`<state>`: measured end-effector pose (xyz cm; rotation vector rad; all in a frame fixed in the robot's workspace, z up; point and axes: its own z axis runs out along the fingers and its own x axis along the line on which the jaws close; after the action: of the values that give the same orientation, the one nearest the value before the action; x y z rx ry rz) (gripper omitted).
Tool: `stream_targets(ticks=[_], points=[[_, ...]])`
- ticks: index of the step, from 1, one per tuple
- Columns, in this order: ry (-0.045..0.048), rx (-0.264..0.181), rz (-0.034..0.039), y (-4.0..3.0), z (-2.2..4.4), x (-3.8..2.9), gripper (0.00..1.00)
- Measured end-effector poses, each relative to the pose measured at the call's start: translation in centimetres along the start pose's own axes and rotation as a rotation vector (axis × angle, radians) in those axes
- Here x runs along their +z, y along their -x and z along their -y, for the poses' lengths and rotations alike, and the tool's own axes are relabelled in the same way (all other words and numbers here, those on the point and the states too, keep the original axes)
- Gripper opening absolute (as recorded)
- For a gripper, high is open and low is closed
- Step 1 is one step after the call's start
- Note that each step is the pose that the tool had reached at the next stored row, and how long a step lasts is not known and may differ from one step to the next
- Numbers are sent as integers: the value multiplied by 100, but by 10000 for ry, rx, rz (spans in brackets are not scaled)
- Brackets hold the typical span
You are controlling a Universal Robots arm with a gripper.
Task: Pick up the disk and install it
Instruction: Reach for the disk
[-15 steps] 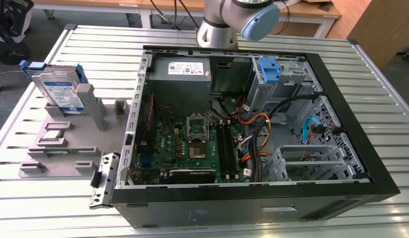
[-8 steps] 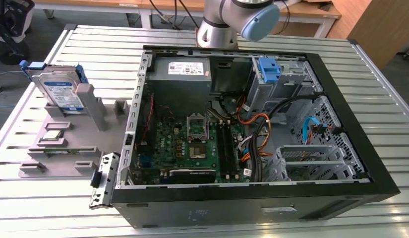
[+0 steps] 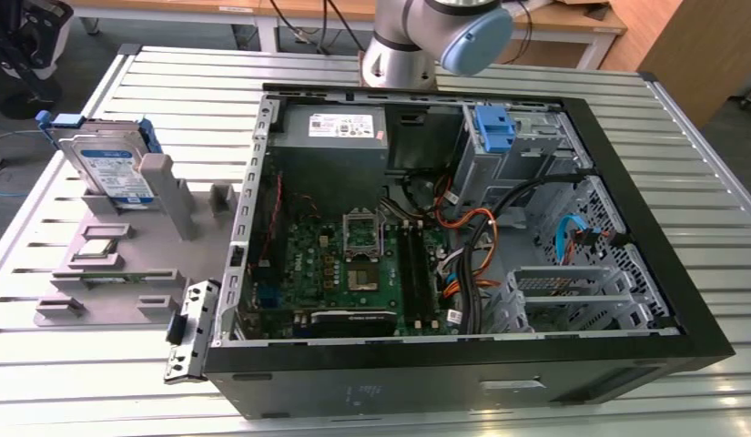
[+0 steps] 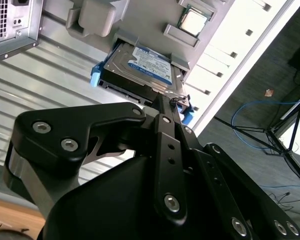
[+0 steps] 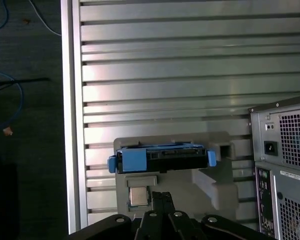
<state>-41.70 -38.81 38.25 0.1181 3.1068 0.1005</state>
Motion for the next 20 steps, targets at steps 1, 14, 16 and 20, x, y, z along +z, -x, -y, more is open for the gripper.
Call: stream_targets(ticks=[1, 14, 16, 20], points=[[1, 0, 2, -1, -9, 19, 10], [1, -1, 1, 22, -141, 209, 10], [0, -1, 1, 20, -169, 223, 10], [0, 2, 3, 17, -192, 249, 10]])
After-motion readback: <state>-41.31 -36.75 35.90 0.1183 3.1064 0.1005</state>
